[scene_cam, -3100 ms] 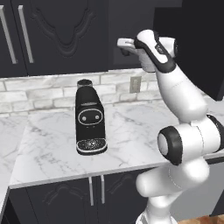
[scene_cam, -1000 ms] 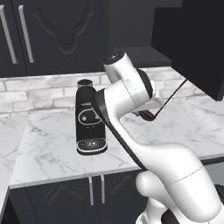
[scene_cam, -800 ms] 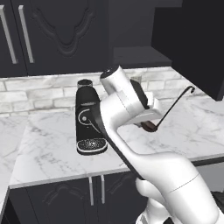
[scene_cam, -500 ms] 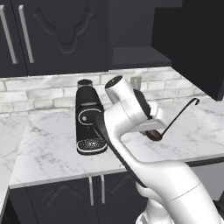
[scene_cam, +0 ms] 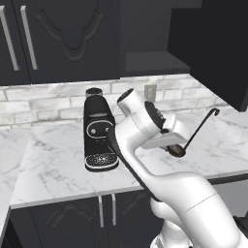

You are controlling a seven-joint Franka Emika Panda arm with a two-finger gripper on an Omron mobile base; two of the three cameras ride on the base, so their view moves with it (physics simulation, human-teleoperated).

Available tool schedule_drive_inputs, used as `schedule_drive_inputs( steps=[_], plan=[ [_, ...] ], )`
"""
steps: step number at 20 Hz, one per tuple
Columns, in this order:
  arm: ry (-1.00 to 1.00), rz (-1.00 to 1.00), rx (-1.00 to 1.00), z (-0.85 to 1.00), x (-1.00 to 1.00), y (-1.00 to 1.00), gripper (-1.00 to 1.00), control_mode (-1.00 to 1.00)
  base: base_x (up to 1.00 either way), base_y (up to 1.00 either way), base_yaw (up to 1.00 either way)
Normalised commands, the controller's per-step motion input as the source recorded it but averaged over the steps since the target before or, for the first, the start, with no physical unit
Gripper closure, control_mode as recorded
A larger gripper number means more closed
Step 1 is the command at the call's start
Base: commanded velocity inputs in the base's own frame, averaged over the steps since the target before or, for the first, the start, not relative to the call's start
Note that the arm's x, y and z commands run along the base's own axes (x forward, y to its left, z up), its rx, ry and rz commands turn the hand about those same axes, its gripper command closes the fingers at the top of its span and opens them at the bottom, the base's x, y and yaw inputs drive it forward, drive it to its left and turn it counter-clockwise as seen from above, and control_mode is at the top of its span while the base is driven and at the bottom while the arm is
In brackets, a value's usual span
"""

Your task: Open the cabinet and move the ladle to the pot. Then close the cabinet.

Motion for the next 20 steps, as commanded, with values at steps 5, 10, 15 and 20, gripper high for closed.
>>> schedule_drive_inputs(
  steps=[5,10,15,20],
  plan=[
    [-0.01,-0.02,0.0,-0.08,0.0,-0.27,1.0,-1.0,0.0,0.0,0.0],
    [-0.03,-0.01,0.0,-0.01,0.0,-0.11,1.0,-1.0,0.0,0.0,0.0],
    [-0.01,-0.03,0.0,0.0,0.0,-0.04,1.0,1.0,0.0,0.0,-0.01],
    [0.0,0.0,0.0,0.0,0.0,0.0,1.0,1.0,-0.2,-0.08,-0.1]
  ],
)
